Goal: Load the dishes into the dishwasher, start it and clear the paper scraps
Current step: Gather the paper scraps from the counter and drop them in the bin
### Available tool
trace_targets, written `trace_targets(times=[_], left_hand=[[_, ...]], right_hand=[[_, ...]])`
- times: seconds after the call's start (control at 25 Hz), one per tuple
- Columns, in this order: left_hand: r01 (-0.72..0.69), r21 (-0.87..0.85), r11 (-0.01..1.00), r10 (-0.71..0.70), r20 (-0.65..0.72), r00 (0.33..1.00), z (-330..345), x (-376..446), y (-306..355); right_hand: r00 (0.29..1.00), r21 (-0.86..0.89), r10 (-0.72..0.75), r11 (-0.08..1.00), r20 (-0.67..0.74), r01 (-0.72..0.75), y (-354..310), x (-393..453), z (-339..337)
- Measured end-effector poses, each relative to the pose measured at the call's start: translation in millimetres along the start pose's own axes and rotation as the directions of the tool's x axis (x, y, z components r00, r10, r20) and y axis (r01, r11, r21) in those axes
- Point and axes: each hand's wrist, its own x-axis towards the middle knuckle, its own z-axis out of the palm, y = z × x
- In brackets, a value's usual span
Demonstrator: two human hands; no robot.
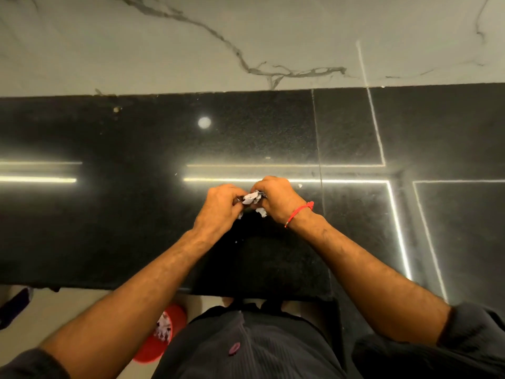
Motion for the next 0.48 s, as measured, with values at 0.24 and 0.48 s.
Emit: trace_targets(times=[0.24, 0.48], left_hand=[[0.175, -0.093, 0.98, -0.19, -0.188, 0.963, -47.9, -84.0, -50.9], [0.354, -0.2, 0.913, -0.403, -0.315, 0.859, -79.9, -203.6, -133.7]], right_hand=[[0.972, 0.007, -0.221, 0.975, 0.08, 0.221, -90.5, 10.7, 48.8], [0.911, 0.023, -0.369, 0.928, 0.182, 0.372, -205.2, -2.9, 134.2]])
